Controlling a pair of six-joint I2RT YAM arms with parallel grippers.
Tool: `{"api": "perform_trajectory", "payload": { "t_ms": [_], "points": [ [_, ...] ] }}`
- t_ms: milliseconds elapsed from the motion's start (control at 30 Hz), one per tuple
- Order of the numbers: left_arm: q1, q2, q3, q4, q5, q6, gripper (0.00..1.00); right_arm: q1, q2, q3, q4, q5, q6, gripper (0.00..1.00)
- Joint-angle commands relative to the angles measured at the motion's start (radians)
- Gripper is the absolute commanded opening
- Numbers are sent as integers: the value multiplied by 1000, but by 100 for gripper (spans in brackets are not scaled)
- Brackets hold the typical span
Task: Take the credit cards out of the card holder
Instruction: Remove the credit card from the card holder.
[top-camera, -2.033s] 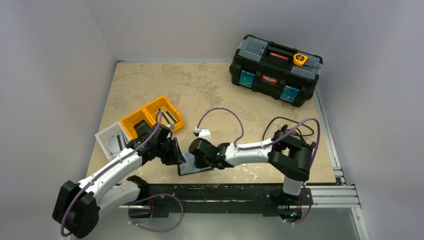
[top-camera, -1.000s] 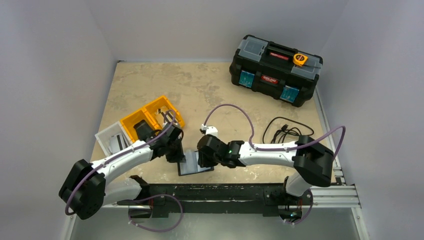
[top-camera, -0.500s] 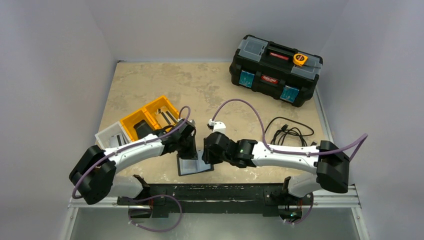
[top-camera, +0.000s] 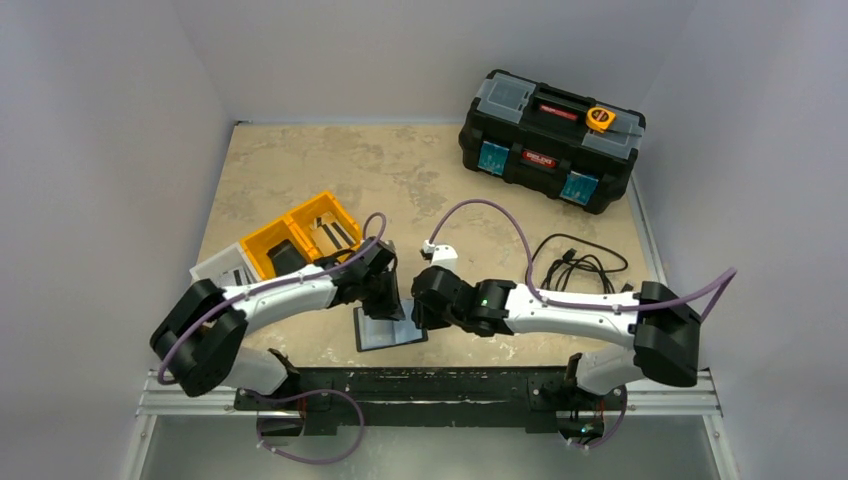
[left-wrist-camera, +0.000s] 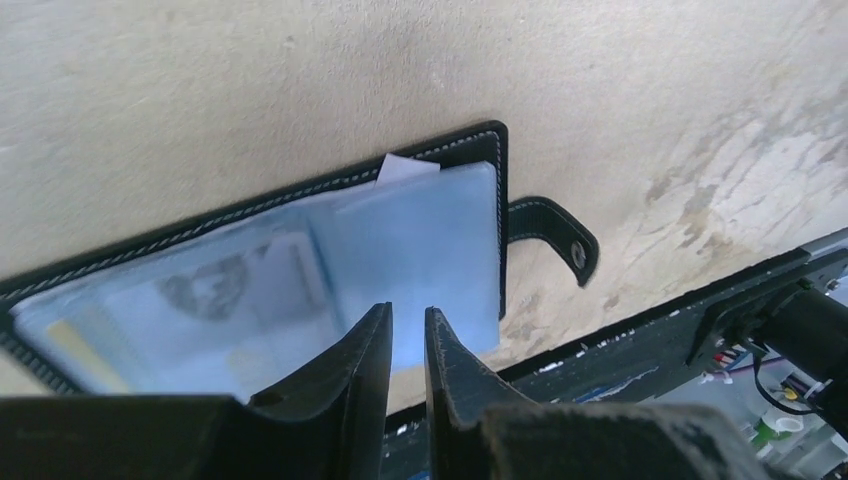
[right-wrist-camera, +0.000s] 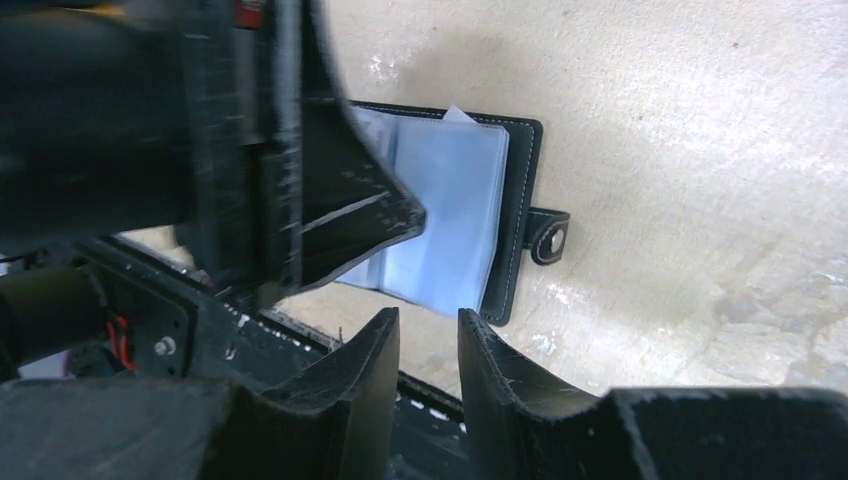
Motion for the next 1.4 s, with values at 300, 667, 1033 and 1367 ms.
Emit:
{"api": "perform_trajectory", "payload": {
  "t_ms": [300, 667, 1033, 1367],
  "points": [
    [199, -422, -23, -329, -176, 50, 21, 31, 274, 259, 16, -6, -66, 40],
    [316, -562, -142, -356, -118, 54, 28, 31, 496, 391, -26, -9, -111, 54],
    [317, -543, -165, -326, -73, 80, 28, 30, 552, 355, -4, -63, -99, 34],
    [311, -476, -176, -237, 51, 135, 27, -15, 498, 174, 152, -170, -56, 9]
  ]
}}
